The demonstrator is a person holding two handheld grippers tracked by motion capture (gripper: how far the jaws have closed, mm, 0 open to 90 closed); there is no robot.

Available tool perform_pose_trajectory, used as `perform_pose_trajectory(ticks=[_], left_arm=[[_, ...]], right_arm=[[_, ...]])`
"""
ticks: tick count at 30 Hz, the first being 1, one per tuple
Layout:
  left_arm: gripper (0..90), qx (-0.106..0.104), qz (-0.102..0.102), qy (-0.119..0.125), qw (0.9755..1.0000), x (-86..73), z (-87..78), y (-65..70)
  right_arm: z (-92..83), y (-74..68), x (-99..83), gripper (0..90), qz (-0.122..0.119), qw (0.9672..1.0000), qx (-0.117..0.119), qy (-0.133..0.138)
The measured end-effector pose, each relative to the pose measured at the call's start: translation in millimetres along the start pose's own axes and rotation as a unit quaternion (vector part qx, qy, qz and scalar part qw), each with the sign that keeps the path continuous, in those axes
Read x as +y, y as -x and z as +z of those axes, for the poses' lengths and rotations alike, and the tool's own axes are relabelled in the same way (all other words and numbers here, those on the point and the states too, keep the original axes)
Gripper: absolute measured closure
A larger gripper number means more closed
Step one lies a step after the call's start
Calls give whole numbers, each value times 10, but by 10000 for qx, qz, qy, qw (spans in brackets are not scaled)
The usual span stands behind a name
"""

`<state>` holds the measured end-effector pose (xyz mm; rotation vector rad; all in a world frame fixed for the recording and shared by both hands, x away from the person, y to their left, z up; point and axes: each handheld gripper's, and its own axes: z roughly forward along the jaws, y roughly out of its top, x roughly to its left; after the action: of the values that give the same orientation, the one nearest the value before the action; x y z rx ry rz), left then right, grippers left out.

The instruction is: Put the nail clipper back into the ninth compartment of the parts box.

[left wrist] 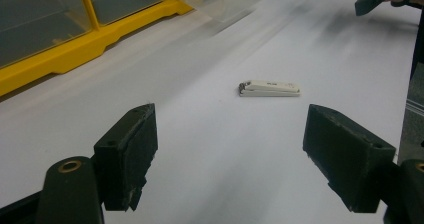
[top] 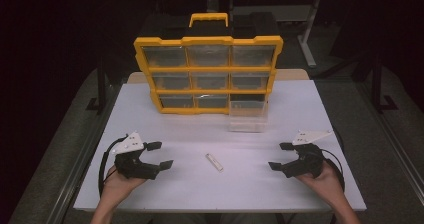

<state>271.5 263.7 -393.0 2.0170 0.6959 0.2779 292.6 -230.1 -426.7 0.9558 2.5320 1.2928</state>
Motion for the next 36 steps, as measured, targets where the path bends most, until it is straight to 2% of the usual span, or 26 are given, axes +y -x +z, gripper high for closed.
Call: perform_pose_trajectory(ticks=[7,14,18,19,27,36], left_arm=[[218,40,-75,14,10000,-78,-33,11],[215,34,-69,32,10000,-101,-63,15],[215,37,-19,46,10000,-107,-72,11],[214,27,-19,62,10000,-109,-73,11],[214,7,-78,125,9999,-115,-83,20],[214,-10,-72,142,9999,-122,-85,19]], right_arm=[[30,-78,161,141,2,10000,-16,-52],[106,-255,449,154,-209,9996,73,-165],[144,-291,539,171,-241,9994,124,-196],[187,-318,609,181,-259,9993,151,-221],[390,-461,821,225,-336,9979,286,-475],[620,-609,988,304,-399,9959,398,-706]])
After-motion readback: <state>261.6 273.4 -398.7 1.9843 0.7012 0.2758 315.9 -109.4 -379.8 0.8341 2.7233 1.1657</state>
